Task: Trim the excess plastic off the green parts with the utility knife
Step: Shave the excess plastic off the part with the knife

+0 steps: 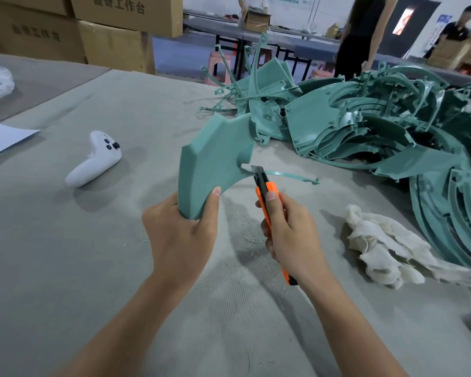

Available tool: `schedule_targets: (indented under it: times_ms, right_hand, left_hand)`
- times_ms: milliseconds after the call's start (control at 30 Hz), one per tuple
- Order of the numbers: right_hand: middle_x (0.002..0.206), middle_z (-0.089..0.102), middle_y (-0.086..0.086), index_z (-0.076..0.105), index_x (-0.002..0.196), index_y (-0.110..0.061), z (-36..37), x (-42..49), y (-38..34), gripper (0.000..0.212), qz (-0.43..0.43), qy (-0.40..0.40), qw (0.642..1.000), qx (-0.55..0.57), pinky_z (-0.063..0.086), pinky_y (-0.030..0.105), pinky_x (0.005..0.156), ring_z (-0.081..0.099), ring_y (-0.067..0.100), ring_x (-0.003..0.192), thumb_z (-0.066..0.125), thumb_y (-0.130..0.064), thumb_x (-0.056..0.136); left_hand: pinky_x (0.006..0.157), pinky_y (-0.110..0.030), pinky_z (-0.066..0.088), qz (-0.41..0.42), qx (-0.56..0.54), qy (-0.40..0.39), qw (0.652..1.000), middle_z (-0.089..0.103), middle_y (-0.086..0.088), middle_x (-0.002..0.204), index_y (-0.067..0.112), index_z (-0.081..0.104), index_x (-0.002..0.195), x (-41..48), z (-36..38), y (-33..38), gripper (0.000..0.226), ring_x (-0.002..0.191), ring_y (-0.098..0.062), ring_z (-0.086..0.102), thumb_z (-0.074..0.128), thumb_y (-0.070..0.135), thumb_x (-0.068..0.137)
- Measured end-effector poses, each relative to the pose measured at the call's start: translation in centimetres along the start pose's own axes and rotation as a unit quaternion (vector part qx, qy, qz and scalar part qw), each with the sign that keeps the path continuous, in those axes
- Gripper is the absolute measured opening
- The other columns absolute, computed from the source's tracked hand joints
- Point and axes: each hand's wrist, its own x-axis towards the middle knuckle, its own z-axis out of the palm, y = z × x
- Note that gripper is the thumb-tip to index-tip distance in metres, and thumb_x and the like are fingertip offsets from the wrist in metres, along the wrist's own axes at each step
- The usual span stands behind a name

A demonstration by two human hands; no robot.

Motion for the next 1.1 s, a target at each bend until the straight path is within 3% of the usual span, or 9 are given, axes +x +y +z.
schedule_targets:
  times_ms: [200, 467, 767, 1100]
  right_hand:
    - [0.053, 0.05, -0.006, 0.06, 0.085, -0.02, 0.42, -0.31, -0.1, 0.043, -0.008, -0.017, 1.0, -0.003, 0.036, 0.032, 0.047, 0.043, 0.008, 0.043, 0.035, -0.049, 0.103]
    - [0.053, 0.049, -0.006, 0.059, 0.084, -0.019, -0.32, 0.05, 0.26, 0.042, 0.013, -0.002, 1.0, 0.007, 0.033, 0.027, 0.046, 0.041, 0.008, 0.043, 0.035, -0.047, 0.104]
    - [0.055, 0.048, -0.004, 0.059, 0.086, -0.013, -0.23, -0.22, -0.1, 0.046, 0.004, -0.012, 1.0, 0.012, 0.034, 0.03, 0.046, 0.04, 0.009, 0.043, 0.035, -0.048, 0.104]
    - [0.053, 0.047, -0.007, 0.058, 0.083, -0.022, 0.04, -0.13, -0.22, 0.04, 0.008, -0.016, 1.0, 0.025, 0.032, 0.027, 0.044, 0.039, 0.007, 0.041, 0.036, -0.048, 0.104]
  left_hand:
    - [0.051, -0.039, 0.038, 0.005, 0.007, -0.016, 1.0, 0.058, -0.019, 0.049, -0.006, 0.06, 0.057, -0.27, 0.31, 0.02, 0.044, 0.059, -0.028, 0.055, 0.065, 0.031, 0.08]
    - [0.049, -0.047, 0.038, -0.012, -0.01, -0.013, 1.0, 0.059, -0.022, 0.054, -0.008, 0.059, 0.059, -0.22, 0.25, 0.12, 0.046, 0.05, -0.031, 0.052, 0.066, 0.033, 0.079]
    - [0.047, -0.047, 0.04, 0.0, 0.0, -0.014, 1.0, 0.058, -0.021, 0.051, -0.008, 0.059, 0.057, -0.15, 0.06, 0.04, 0.046, 0.047, -0.032, 0.054, 0.066, 0.031, 0.08]
    - [0.046, -0.041, 0.036, 0.014, 0.002, -0.019, 1.0, 0.055, -0.018, 0.046, -0.005, 0.06, 0.056, -0.18, 0.13, -0.12, 0.044, 0.051, -0.03, 0.053, 0.066, 0.031, 0.081]
